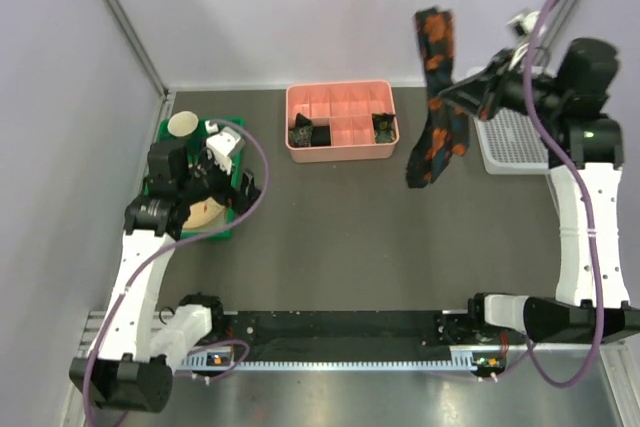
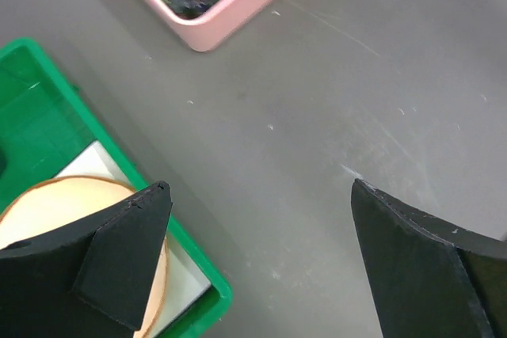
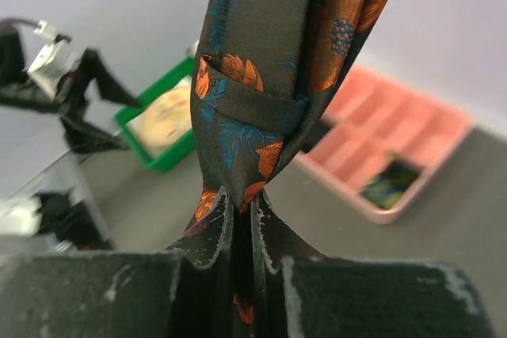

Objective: Roll the ties
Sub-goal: Pick up the tie from the bin, then place the tie at the center of the board.

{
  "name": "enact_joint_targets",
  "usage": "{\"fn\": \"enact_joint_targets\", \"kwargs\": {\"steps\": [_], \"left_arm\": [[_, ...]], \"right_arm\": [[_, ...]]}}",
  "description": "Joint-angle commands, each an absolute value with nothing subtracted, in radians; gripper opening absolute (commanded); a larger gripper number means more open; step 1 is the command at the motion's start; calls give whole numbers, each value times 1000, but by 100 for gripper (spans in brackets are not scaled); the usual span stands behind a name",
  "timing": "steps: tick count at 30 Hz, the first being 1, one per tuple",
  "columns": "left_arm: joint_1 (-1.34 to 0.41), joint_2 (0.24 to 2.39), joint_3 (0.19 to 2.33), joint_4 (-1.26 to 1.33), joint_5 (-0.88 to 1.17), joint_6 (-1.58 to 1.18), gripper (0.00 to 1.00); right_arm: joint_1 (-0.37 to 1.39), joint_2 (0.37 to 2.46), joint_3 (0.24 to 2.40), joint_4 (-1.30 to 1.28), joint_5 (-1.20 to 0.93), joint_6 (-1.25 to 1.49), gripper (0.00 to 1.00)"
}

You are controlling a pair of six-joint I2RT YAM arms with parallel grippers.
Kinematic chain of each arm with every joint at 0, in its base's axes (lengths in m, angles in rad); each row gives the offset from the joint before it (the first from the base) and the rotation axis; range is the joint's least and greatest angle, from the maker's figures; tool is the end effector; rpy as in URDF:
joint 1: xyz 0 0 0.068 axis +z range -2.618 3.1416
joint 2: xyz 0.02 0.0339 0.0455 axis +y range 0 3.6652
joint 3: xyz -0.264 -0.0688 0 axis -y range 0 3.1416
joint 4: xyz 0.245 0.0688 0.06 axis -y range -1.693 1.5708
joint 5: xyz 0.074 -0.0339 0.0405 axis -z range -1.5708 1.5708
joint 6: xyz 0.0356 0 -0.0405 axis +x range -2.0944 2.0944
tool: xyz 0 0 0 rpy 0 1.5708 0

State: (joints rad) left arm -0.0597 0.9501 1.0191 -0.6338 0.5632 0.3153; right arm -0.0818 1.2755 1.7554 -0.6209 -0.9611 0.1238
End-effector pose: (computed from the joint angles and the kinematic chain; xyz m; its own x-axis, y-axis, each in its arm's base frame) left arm 0.1932 -0.0306 0.3493 -0.3527 0.2838 -0.8917 0.6416 0.7670 -0.0097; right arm 0.2279 0.0106 0.5191 -0.2331 0.0901 -0.9683 -0.7391 0.6307 0.2366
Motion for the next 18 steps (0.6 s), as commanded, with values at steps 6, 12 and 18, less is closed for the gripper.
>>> {"fn": "enact_joint_targets", "kwargs": {"steps": [6, 12, 18], "left_arm": [[-69, 609, 663, -79, 1009, 176, 99], [-312, 738, 689, 54, 861, 81, 99], [-558, 935, 810, 146, 710, 68, 99]], "right_arm": [[140, 1210, 1652, -408, -1049, 225, 0], [201, 1216, 1703, -307, -1068, 337, 0], [251, 1233, 1735, -233, -1071, 410, 0]]}}
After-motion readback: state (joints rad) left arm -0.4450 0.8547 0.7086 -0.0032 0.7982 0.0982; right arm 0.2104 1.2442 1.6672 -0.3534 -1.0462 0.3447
